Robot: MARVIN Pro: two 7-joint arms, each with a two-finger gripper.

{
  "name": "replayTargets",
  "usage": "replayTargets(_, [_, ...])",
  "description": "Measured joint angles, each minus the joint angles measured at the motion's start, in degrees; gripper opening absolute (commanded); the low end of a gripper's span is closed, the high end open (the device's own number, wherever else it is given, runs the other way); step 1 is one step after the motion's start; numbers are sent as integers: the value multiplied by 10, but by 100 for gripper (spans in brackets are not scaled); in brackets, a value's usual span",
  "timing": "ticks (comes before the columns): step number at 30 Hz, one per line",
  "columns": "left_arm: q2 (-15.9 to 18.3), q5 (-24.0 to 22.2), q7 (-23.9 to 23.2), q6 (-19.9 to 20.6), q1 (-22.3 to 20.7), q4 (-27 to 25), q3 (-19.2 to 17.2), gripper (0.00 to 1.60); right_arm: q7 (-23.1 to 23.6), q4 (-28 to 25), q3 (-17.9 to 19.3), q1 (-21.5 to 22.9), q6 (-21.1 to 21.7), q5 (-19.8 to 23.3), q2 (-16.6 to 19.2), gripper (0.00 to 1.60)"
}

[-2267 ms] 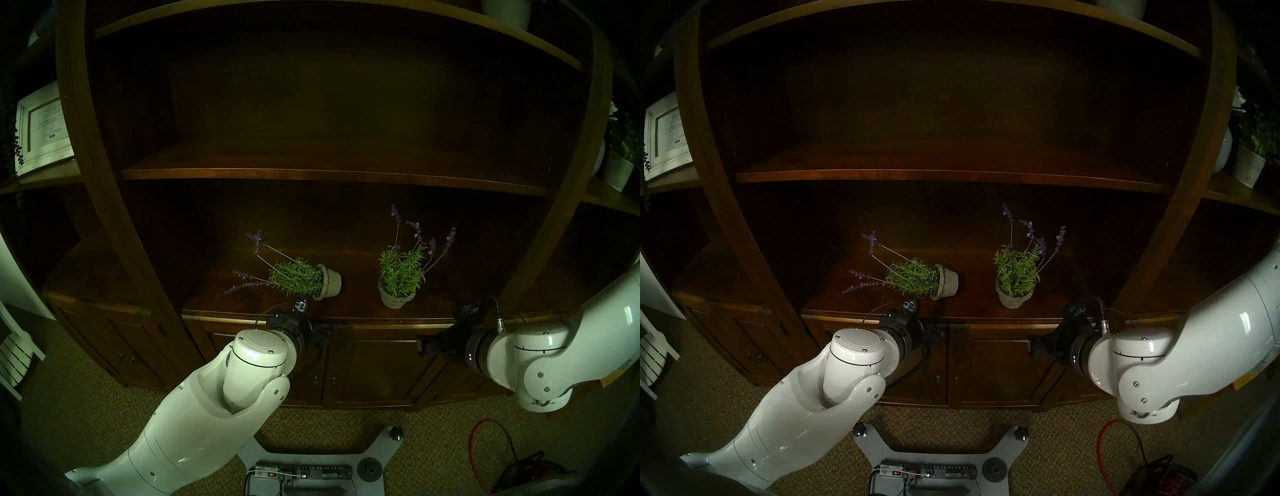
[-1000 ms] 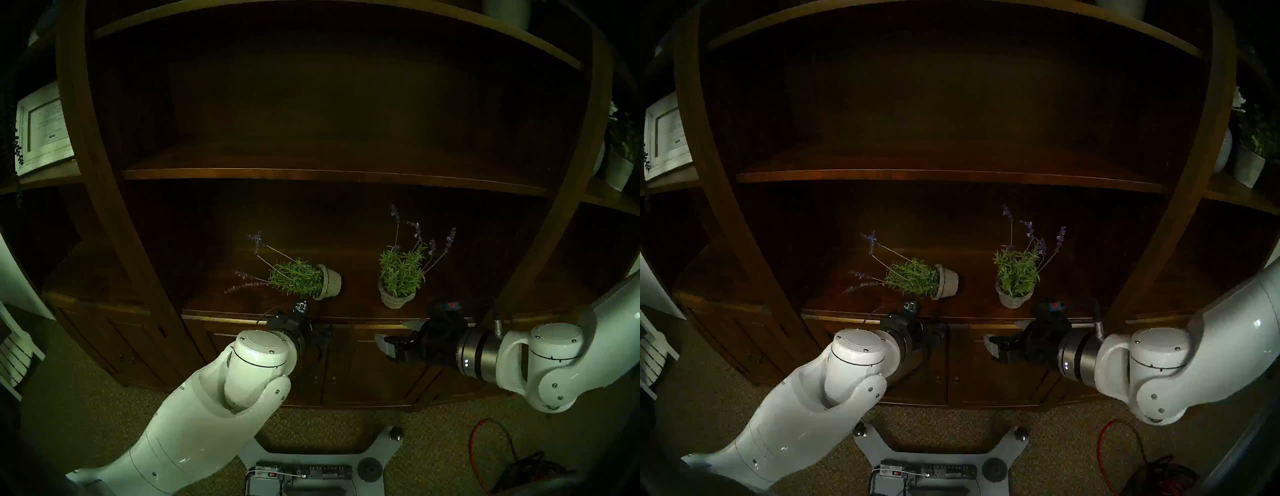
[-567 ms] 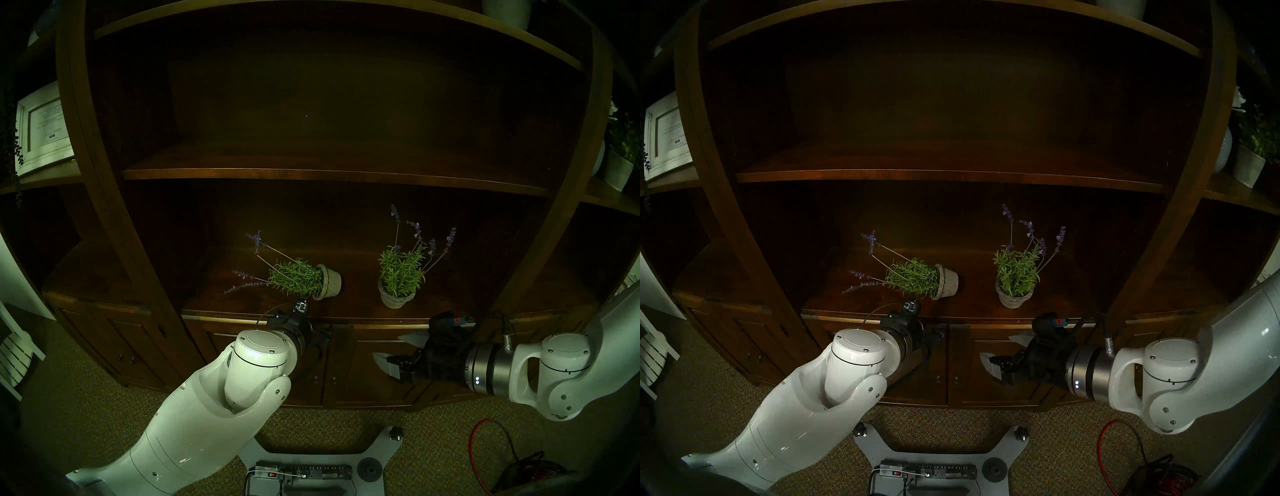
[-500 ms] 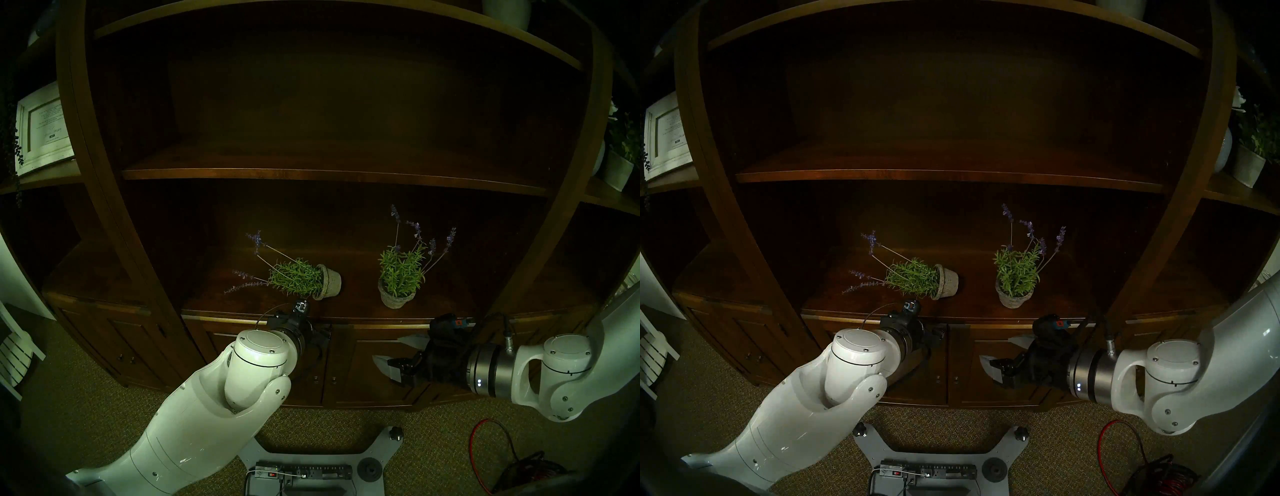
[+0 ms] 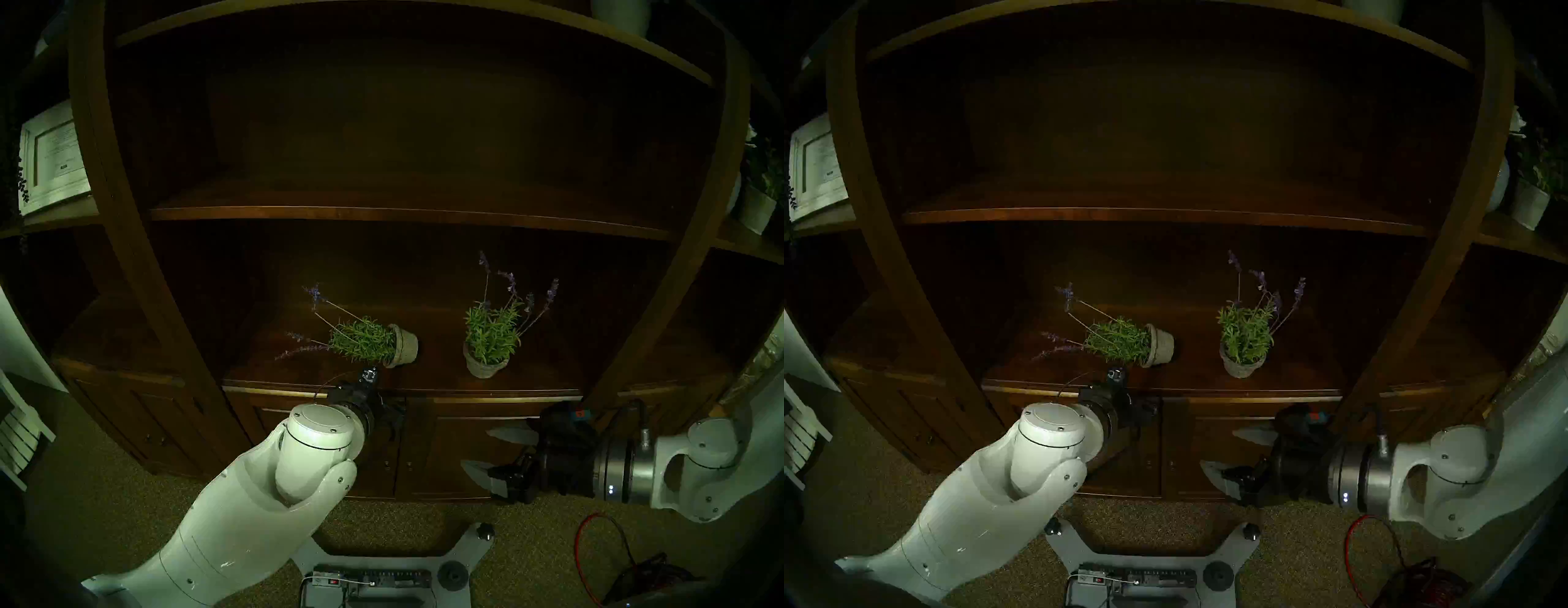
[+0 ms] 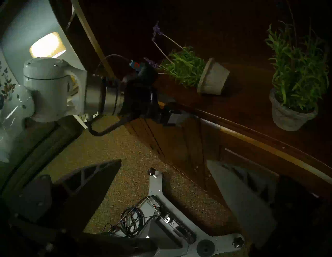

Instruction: Place the fake decorative plant upright

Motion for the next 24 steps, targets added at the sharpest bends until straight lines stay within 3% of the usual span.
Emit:
replayTargets(7, [0, 1, 0, 0, 0, -1, 0, 160, 47, 0, -57, 25, -47, -25, -18, 160])
replayTargets(16, [0, 2, 0, 0, 0, -6, -1, 160, 70, 0, -106, 71, -112, -30, -37, 160])
replayTargets(24, [0, 3, -1, 0, 0, -10, -1, 160, 82, 0, -149, 107, -133, -37, -54, 160])
